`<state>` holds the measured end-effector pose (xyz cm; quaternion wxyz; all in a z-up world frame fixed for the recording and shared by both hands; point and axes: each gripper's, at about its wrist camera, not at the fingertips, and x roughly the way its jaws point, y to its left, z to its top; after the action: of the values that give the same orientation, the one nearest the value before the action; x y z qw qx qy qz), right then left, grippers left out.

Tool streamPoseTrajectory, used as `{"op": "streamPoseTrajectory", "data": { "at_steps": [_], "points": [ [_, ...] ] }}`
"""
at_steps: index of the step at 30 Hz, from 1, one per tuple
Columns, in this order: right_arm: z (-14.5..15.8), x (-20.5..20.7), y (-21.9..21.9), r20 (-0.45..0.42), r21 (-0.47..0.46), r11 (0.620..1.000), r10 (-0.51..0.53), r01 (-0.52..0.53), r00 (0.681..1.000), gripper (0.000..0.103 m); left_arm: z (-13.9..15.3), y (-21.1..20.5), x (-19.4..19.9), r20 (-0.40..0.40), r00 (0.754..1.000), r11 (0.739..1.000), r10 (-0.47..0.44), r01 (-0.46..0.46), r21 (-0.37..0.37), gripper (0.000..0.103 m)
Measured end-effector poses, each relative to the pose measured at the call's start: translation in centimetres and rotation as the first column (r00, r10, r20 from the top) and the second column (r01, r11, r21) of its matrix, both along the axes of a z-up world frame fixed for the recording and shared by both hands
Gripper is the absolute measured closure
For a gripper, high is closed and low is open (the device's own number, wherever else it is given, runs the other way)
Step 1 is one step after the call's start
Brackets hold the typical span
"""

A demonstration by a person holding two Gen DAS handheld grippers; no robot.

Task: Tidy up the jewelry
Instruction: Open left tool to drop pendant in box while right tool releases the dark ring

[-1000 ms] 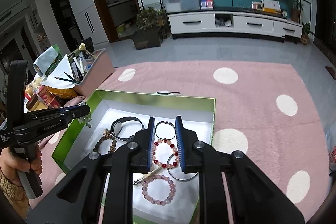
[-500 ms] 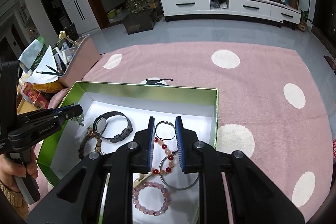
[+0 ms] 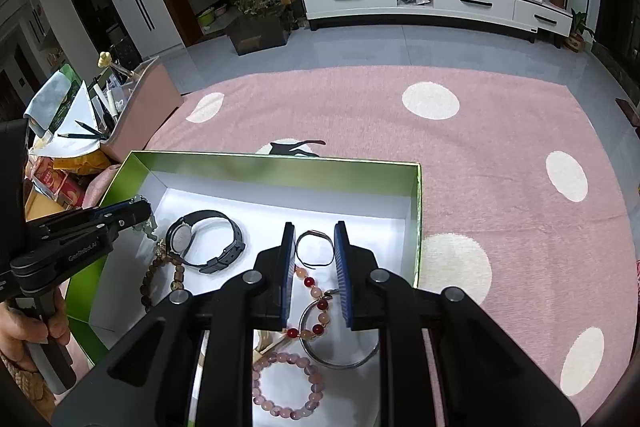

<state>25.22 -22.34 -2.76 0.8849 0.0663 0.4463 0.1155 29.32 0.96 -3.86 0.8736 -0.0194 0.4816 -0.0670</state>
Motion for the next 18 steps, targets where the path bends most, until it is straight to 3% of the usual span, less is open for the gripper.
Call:
{"op": "streamPoseTrajectory", "data": {
  "at_steps": [18],
  "points": [
    [-0.96, 0.77, 0.05, -0.033, -0.007, 1.0, -0.016, 0.015, 0.999, 0.084, -0.54, -0.01, 0.18, -0.006, 1.0, 1.0, 0.0, 0.0, 0.015, 0.091]
  ]
}}
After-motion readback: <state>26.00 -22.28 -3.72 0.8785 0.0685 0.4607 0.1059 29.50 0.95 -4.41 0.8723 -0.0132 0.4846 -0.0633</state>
